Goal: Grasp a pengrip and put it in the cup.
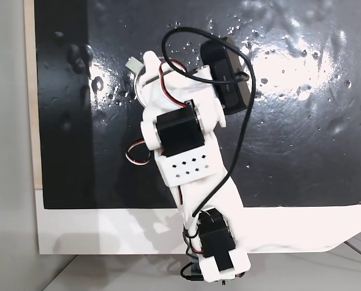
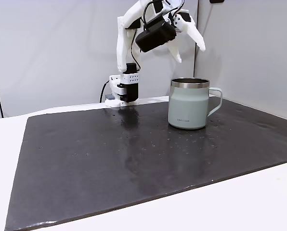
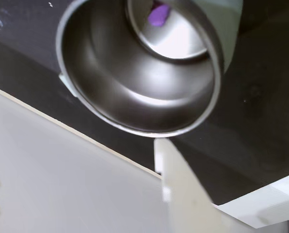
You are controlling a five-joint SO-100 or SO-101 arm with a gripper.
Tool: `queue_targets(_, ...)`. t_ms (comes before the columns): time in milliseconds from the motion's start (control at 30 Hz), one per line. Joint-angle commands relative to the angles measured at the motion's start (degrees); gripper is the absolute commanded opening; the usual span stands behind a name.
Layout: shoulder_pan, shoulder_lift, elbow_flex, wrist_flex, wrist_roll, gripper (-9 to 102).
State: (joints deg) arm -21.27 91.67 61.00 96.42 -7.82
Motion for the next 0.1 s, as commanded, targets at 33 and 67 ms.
queue_targets(33, 0.6, 3.6, -0.4, 0.5, -1.1, 33)
queue_targets(67, 0.7, 3.6, -0.4, 0.5, -1.4, 32)
